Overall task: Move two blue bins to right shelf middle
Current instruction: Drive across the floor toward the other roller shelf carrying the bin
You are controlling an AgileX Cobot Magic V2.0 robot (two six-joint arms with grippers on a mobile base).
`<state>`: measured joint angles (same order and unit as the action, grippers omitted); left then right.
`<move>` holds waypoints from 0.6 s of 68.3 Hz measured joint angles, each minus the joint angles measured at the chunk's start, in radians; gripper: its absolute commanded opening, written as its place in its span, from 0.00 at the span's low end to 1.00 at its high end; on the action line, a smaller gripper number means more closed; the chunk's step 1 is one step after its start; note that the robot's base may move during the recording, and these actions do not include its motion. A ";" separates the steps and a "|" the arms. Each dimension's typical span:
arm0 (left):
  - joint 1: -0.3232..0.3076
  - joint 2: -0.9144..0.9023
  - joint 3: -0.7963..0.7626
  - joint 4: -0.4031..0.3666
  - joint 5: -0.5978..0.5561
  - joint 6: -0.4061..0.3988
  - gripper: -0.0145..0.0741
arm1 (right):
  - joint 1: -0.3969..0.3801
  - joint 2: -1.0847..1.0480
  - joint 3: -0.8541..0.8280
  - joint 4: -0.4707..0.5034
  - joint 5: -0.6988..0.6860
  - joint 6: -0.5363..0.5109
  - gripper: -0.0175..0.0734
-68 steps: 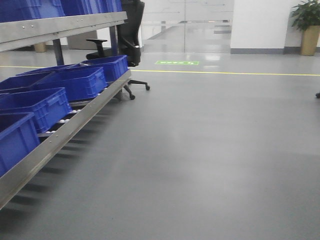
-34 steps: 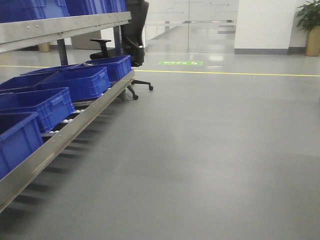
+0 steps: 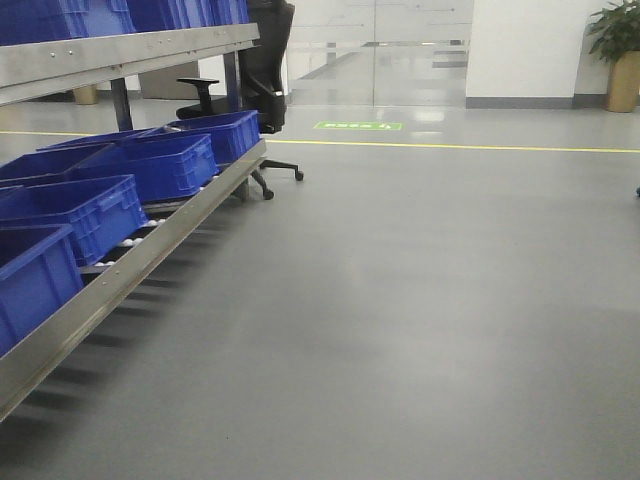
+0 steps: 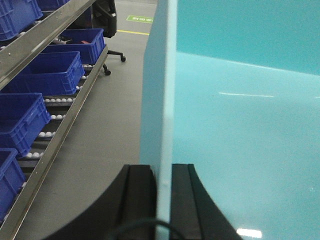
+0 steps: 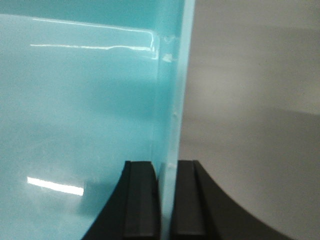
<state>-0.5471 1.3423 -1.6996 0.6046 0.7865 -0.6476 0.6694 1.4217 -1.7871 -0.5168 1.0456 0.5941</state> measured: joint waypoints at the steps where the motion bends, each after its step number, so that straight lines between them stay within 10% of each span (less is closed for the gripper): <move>1: 0.000 -0.002 0.000 0.002 0.000 0.002 0.04 | 0.002 0.000 0.000 0.000 -0.001 0.000 0.01; 41: 0.000 -0.004 0.002 0.005 0.000 0.002 0.04 | 0.002 -0.002 0.000 0.002 -0.005 0.001 0.01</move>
<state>-0.5471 1.3380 -1.6977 0.6100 0.7865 -0.6458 0.6716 1.4194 -1.7871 -0.5147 1.0407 0.5949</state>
